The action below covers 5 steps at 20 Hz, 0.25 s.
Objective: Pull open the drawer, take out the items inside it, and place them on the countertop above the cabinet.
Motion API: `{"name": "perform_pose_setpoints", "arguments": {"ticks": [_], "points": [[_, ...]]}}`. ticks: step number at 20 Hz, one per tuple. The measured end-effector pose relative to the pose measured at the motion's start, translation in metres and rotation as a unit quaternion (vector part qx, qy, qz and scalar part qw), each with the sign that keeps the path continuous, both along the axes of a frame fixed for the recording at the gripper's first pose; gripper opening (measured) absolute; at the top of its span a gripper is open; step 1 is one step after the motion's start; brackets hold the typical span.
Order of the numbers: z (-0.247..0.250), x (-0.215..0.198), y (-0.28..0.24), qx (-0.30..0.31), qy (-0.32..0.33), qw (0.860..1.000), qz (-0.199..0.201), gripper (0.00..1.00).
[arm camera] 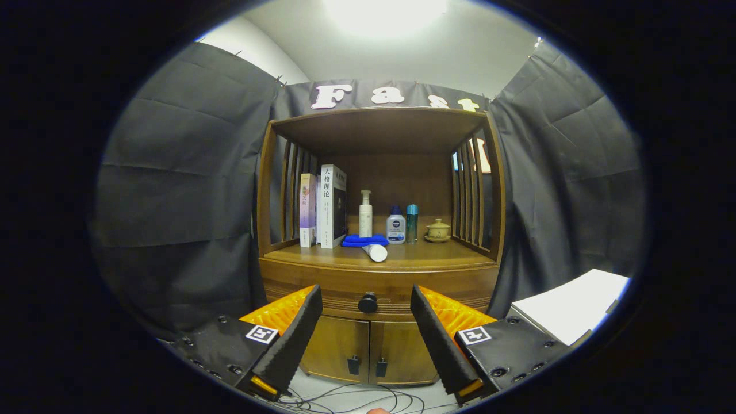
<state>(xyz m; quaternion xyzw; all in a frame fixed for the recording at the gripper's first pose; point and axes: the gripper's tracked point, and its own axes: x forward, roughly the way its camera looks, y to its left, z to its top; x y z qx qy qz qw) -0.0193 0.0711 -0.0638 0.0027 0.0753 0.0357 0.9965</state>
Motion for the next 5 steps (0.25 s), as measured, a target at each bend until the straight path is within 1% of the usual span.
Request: {"name": "perform_pose_setpoints", "arguments": {"ticks": [5], "points": [[0.0091,-0.0031,0.0029,0.007,-0.018,1.0,0.0,0.98]]}}
